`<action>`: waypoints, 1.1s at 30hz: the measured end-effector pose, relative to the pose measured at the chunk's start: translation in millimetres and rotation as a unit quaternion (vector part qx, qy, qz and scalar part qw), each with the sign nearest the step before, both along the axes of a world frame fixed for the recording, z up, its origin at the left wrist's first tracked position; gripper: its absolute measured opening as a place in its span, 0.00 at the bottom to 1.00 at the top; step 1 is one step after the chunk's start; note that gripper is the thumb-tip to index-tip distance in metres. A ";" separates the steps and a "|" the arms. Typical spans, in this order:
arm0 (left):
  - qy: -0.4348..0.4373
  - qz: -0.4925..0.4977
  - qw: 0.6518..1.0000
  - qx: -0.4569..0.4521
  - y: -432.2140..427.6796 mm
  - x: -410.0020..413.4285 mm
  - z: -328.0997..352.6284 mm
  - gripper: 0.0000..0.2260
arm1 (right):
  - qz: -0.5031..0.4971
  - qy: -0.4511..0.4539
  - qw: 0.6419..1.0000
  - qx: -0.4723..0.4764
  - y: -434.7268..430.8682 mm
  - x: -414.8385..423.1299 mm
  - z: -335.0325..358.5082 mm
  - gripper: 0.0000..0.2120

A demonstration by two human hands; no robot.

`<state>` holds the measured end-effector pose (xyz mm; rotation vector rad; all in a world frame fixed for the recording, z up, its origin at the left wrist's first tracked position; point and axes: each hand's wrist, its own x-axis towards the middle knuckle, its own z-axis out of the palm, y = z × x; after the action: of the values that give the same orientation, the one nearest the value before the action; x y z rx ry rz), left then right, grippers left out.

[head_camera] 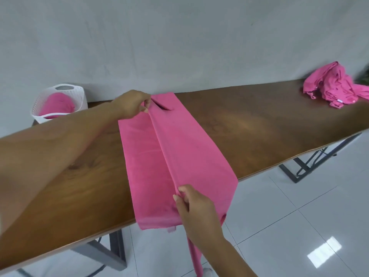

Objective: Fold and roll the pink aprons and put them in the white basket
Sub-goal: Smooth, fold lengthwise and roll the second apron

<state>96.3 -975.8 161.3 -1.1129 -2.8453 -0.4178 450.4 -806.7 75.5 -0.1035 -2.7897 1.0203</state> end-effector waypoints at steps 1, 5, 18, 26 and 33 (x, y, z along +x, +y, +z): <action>0.002 0.005 1.000 -0.001 -7.8 1.7 -0.7 0.08 | 0.013 -0.007 1.000 -0.001 -6.1 0.0 -1.4 0.06; -0.001 0.031 0.999 -0.029 -41.2 8.4 -14.3 0.09 | 0.062 -0.042 0.997 -0.012 -26.9 -0.3 -13.1 0.08; -0.085 0.025 0.995 -0.042 -56.9 80.0 -95.2 0.04 | 0.088 -0.114 0.990 0.005 -24.6 23.7 -64.9 0.14; -0.076 -0.017 0.997 0.028 22.7 173.9 -142.1 0.18 | -0.003 -0.174 0.985 0.000 41.9 31.8 -99.4 0.09; -0.085 0.041 0.995 -0.016 85.8 221.2 -159.0 0.38 | -0.078 -0.228 0.970 -0.016 119.8 38.3 -132.9 0.05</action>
<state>317.5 -890.1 2.3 -1.0069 -3.0418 -0.4863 488.7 -686.9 -57.5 -0.6273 -3.0971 1.1209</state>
